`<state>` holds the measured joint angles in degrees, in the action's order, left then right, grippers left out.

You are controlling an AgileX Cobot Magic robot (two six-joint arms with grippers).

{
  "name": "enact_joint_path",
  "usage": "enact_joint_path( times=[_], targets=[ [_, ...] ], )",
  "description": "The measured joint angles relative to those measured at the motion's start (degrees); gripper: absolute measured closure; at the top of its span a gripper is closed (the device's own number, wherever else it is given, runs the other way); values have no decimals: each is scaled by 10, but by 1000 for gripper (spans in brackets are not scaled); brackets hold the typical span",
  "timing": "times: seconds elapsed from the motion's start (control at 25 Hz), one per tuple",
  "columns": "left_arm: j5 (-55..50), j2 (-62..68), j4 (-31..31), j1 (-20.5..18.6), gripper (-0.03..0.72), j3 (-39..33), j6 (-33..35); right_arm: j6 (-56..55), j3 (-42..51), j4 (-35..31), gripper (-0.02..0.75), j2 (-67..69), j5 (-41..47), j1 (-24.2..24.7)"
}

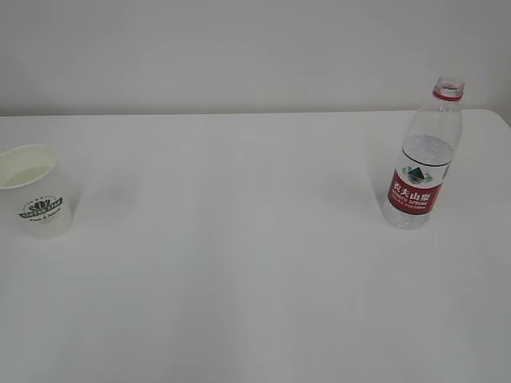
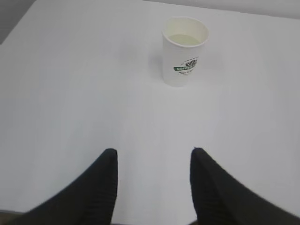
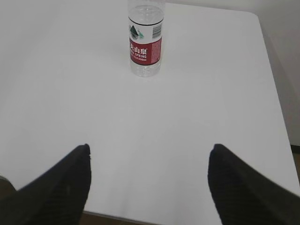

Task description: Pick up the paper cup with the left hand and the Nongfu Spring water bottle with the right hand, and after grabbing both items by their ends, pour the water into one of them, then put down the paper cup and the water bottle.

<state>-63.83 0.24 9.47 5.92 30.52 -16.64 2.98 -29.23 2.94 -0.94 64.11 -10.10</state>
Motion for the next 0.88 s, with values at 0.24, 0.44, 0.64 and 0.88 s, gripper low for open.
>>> enact_joint_path(
  times=[0.24, 0.44, 0.64, 0.88],
  targets=[
    [0, 0, 0, -57, 350, 0, 0, 0, 0, 0, 148, 0, 0, 0],
    [0, 0, 0, -76, 366, 0, 0, 0, 0, 0, 148, 0, 0, 0],
    [0, 0, 0, -77, 373, 0, 0, 0, 0, 0, 148, 0, 0, 0],
    [0, 0, -3, -77, 374, 0, 0, 0, 0, 0, 148, 0, 0, 0]
  ],
)
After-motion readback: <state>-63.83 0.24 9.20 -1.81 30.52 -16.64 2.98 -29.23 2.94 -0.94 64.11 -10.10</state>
